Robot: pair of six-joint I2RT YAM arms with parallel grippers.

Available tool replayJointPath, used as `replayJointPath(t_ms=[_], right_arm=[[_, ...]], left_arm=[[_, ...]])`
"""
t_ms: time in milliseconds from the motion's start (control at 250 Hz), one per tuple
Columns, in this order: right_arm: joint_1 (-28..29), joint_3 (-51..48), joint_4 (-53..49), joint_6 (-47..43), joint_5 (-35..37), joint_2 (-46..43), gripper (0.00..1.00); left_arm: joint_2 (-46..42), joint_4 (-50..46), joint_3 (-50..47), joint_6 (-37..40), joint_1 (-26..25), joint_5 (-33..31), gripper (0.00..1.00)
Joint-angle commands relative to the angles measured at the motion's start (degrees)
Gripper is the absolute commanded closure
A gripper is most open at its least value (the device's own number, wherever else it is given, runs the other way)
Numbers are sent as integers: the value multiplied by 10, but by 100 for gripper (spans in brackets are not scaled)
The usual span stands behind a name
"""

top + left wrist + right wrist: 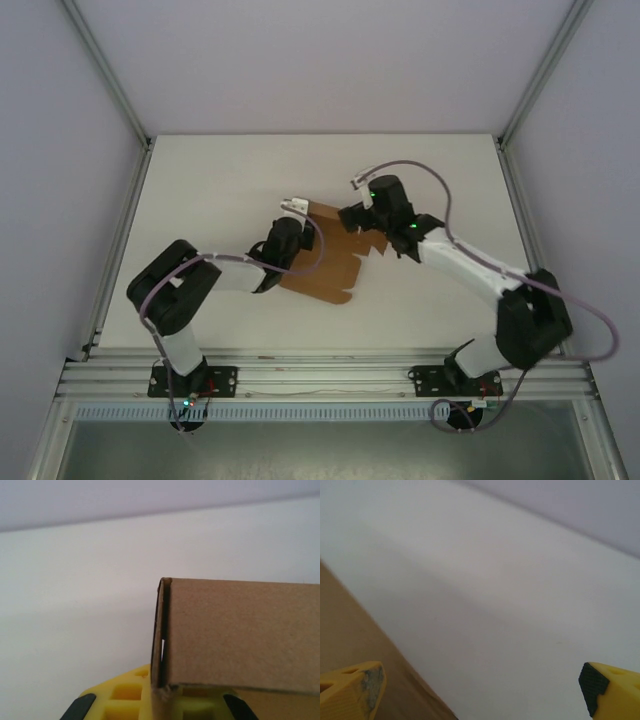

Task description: Assemble paper box

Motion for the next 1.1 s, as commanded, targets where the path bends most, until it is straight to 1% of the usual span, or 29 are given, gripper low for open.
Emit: replayJointPath(t_ms=[0,84,136,180,260,424,512,592,684,736,799,899,967,1019,1095], right_arm=[[-12,-16,-29,74,90,-70,0],[-31,-35,-44,99,55,-100,0],[-41,-45,-42,100,20,-107,0],[-45,-49,-40,98,7,-105,0],[-45,-43,-48,93,-11,-88,0],[-47,-23,-44,109,-20,-25,0],[-47,-20,-34,113,-46,3,0],[-45,-22,-8,120,-69,22,0],[-36,-36,56,123,-86,34,0],[-28,-46,99,129,-71,40,0],[-19,-52,153,148,-43,50,0],[7,-43,223,212,38,75,0],[31,-40,267,262,108,95,0],[38,-43,286,323,164,107,0],[44,-53,300,358,197,108,0]], left_arm=[[-34,-59,2,-43,4,-54,100],[-44,-67,-3,-51,4,-62,100],[-50,-81,0,-50,4,-59,100],[-54,-93,5,-55,4,-58,100],[-58,-109,12,-60,4,-55,100],[-71,-125,16,-78,4,-49,100],[-71,-150,28,-91,4,-62,100],[-72,-162,34,-101,4,-60,100],[-71,-179,47,-118,3,-56,100],[-69,-188,54,-120,3,-47,100],[-69,-176,51,-122,2,-37,100],[-64,-169,49,-142,-1,-39,100],[-61,-166,50,-154,-4,-46,100],[-63,-167,53,-164,-5,-43,100],[-69,-170,55,-174,-5,-45,100]])
